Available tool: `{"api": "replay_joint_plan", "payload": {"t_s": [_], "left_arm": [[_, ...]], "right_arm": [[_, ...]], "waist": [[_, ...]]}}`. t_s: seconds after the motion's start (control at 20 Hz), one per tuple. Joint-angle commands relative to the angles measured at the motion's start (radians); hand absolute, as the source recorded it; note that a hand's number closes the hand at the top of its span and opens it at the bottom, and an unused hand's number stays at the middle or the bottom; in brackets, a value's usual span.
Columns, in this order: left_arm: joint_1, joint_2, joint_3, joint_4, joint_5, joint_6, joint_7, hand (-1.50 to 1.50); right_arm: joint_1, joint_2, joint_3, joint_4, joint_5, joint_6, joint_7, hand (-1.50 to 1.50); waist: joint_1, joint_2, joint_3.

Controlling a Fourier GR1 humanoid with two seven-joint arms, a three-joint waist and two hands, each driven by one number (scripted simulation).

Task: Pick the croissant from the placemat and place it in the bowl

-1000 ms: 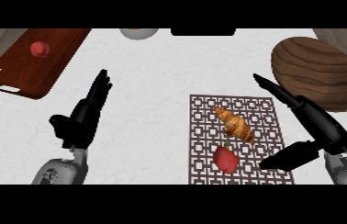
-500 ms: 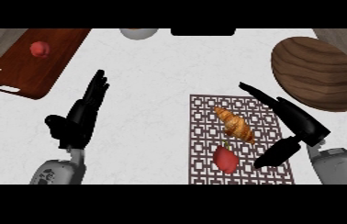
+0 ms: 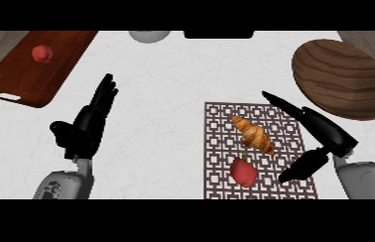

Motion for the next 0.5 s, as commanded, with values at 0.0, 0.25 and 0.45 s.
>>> {"api": "replay_joint_plan", "payload": {"t_s": [0.0,0.25,0.45], "left_arm": [[0.027,-0.028,-0.011,-0.012,-0.033,0.007,-0.001,0.0],[0.018,-0.041,-0.012,-0.048,-0.054,0.01,0.017,0.0],[-0.082,0.018,0.104,0.045,0.031,-0.072,0.033,0.0]], "right_arm": [[0.065,0.019,-0.04,-0.02,-0.002,0.042,-0.054,-1.5],[0.041,0.115,-0.022,-0.044,-0.016,0.041,0.037,-1.5],[0.059,0.129,-0.023,0.027,0.025,0.043,-0.011,-1.5]], "waist": [[-0.002,-0.001,0.0],[-0.001,-0.001,0.0],[-0.002,0.001,0.0]]}}
